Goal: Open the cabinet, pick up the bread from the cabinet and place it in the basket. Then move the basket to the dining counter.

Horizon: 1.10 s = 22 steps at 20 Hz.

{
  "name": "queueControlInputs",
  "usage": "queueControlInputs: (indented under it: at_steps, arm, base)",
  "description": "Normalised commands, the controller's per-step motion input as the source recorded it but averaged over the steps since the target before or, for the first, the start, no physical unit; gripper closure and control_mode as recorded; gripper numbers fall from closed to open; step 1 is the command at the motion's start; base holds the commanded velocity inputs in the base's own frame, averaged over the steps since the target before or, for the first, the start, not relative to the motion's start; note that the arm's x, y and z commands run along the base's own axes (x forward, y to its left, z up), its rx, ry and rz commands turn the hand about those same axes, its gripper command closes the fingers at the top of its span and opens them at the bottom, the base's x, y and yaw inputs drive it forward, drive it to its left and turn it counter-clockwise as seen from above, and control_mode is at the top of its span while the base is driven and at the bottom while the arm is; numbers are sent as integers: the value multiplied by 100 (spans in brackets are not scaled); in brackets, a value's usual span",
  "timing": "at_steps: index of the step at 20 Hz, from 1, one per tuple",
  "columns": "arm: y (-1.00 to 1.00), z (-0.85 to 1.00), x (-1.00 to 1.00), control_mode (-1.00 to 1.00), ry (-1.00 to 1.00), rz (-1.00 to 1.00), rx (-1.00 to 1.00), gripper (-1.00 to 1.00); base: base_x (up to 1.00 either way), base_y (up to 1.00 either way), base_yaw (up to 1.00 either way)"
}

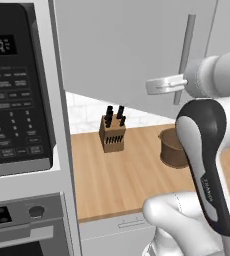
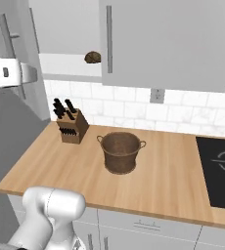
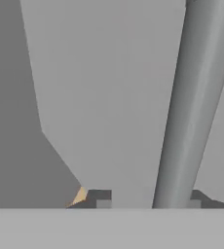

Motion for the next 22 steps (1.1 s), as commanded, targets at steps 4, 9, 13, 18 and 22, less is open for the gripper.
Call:
queueControlInputs:
  at_steps: [4, 9, 13, 18, 22]
  arm:
    - [96, -3, -69, -100, 0, 0, 1, 100]
    - [-78, 0, -88, -100, -3, -1, 28, 100]
    - [-100, 0, -86, -100, 0, -7, 25, 100]
    - [-96, 8, -2, -100, -7, 18, 55, 100]
    - [-55, 15, 28, -100, -5, 45, 63, 100]
  base:
    - [0, 0, 0]
    - [0, 0, 0]
    - [0, 0, 0]
    - [0, 0, 0]
    - [0, 0, 0]
